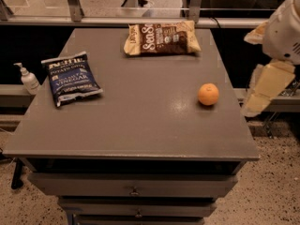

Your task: Move brown chip bag near orange

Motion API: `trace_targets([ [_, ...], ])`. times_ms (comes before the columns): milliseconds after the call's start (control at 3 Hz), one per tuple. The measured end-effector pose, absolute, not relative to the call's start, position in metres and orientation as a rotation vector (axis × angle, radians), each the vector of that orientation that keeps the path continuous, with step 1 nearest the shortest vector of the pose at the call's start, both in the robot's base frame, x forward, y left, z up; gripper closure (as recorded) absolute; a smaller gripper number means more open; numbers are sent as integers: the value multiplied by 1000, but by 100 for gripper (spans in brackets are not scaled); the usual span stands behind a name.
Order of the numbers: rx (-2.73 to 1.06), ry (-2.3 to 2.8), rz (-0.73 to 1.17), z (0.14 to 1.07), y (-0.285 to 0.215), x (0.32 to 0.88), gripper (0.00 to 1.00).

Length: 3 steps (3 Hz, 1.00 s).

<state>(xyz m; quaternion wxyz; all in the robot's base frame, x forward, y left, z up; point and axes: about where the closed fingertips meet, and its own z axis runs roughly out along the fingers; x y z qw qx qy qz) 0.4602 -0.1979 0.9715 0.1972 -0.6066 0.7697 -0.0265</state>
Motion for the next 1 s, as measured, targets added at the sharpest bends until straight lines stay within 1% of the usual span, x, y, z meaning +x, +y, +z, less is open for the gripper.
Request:
trace_targets([
  [333, -1676, 2022, -38, 964, -155, 515, 0],
  [1000, -1624, 1887, -62, 956, -82, 627, 0],
])
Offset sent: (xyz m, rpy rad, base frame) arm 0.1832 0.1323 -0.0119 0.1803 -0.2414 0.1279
